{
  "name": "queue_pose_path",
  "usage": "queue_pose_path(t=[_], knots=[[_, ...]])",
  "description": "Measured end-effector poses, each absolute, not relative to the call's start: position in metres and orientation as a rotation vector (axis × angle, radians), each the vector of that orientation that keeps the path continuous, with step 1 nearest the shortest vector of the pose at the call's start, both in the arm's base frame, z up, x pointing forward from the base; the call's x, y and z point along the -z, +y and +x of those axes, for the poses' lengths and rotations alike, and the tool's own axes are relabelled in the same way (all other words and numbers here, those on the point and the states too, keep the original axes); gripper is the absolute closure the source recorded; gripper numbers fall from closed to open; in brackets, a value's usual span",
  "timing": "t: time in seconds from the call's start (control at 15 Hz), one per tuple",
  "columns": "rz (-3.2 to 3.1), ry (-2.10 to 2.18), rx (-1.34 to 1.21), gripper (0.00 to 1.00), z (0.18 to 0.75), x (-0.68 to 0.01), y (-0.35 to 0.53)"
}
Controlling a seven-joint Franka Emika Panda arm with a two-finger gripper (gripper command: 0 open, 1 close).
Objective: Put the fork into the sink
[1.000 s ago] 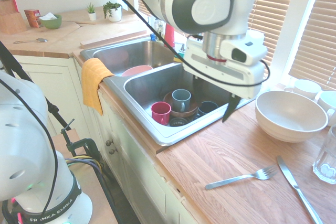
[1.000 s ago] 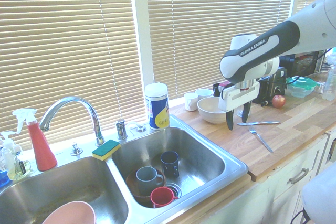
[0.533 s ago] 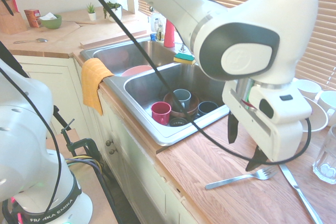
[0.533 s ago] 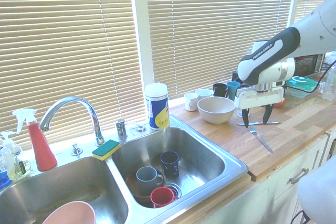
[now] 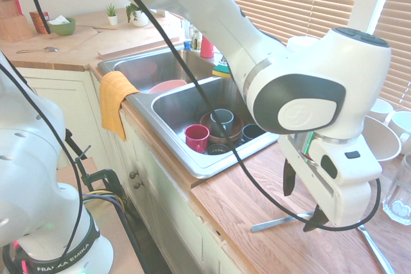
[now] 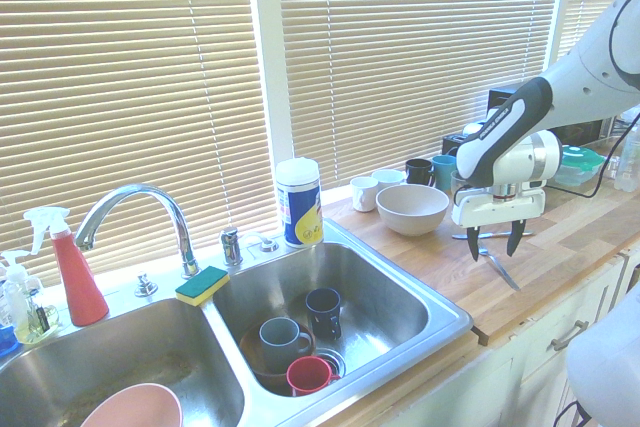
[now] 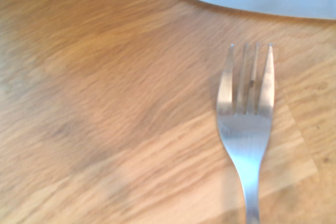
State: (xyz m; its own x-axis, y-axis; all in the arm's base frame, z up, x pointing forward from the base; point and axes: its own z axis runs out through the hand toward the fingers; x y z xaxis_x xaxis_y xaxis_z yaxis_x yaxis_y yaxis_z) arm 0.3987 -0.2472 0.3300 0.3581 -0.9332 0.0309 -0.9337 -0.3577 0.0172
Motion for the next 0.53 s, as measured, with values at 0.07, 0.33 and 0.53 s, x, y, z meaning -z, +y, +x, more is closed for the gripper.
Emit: queue_pose_path(t=[0.07,0.33,0.53], knots=[[2.563,-1.760,-0.030,1.00,0.3992,-0.3279,-0.2483],[2.573,-1.760,-0.034,1.00,0.4013,-0.3223,-0.2499],[2.578,-1.759,-0.034,1.00,0.4028,-0.3192,-0.2491]])
